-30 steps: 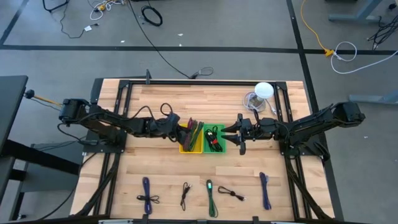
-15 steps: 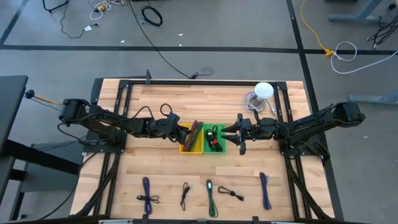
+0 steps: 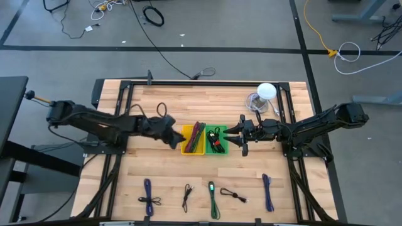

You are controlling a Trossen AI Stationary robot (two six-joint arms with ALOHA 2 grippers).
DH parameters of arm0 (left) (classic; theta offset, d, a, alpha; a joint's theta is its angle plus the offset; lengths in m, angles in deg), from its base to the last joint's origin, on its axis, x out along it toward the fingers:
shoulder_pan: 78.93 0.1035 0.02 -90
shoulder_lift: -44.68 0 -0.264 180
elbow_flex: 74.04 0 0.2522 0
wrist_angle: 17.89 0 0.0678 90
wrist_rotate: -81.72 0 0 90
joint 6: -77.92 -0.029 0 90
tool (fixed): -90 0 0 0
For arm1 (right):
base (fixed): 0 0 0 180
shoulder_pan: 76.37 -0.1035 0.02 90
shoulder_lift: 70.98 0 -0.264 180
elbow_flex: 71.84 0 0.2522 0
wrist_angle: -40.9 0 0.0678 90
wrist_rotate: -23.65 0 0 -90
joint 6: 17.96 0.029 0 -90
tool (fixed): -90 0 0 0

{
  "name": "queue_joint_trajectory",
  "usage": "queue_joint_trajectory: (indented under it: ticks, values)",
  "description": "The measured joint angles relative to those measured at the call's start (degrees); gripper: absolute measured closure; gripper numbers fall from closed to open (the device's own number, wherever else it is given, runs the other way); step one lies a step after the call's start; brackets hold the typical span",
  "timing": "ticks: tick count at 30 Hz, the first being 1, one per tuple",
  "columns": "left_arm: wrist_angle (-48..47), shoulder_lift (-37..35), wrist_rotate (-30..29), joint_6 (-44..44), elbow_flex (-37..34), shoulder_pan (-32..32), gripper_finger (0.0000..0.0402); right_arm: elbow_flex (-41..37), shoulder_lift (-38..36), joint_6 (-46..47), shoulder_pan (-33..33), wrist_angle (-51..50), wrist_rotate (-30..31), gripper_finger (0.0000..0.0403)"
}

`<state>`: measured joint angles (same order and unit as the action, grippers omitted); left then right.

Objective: Pick & Place USB Port
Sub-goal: Put the black charger cable into the green basket

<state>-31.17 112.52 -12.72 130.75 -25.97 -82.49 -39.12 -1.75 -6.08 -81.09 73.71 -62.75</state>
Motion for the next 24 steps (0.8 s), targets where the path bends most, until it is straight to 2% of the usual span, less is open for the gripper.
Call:
queue_joint_trajectory:
  ticks: [4,10,14,18,24]
  values:
    - [-9.3,-5.6,0.7,7.9,0.0,-5.4,0.0272,0.0,0.0,0.0,0.0,-0.1,0.0,0.0266]
    - [-13.2,-7.5,1.3,21.9,0.0,-18.5,0.0290,0.0,0.0,-0.3,0.0,-0.3,0.0,0.0266]
    - [-15.0,-4.4,4.9,28.9,0.0,-26.7,0.0301,0.0,0.0,-0.3,0.0,-0.4,0.0,0.0266]
    - [-12.7,-0.7,8.4,35.0,0.0,-33.4,0.0310,0.0,0.0,1.1,0.0,-0.4,0.0,0.0266]
    - [-10.2,5.5,11.5,35.1,2.3,-39.0,0.0318,0.0,0.0,3.3,0.0,-0.3,0.0,0.0266]
